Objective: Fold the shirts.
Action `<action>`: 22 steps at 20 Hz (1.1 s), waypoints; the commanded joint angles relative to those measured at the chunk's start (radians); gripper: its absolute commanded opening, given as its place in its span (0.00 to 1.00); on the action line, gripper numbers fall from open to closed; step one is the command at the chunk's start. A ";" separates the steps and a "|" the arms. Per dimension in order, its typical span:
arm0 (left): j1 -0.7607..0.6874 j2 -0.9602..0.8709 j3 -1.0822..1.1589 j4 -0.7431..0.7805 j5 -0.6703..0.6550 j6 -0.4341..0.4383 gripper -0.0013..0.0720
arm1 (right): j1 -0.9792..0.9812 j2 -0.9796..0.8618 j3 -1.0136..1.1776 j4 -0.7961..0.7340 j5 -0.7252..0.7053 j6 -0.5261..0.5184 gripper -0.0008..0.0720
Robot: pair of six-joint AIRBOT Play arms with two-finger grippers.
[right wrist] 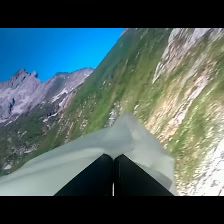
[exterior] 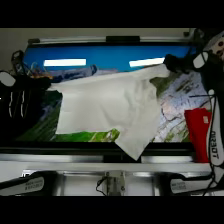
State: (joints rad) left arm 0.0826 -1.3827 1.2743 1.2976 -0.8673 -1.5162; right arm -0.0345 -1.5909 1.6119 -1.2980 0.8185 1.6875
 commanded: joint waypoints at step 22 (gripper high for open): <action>0.420 -0.040 -0.492 -0.321 -0.417 0.271 0.81 | -0.272 0.406 -0.426 -0.140 0.673 -0.148 0.69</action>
State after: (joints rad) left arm 0.4923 -1.4330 0.9077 1.0599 -1.3903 -1.3113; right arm -0.2844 -1.2396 1.2572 -1.4517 1.5002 1.5501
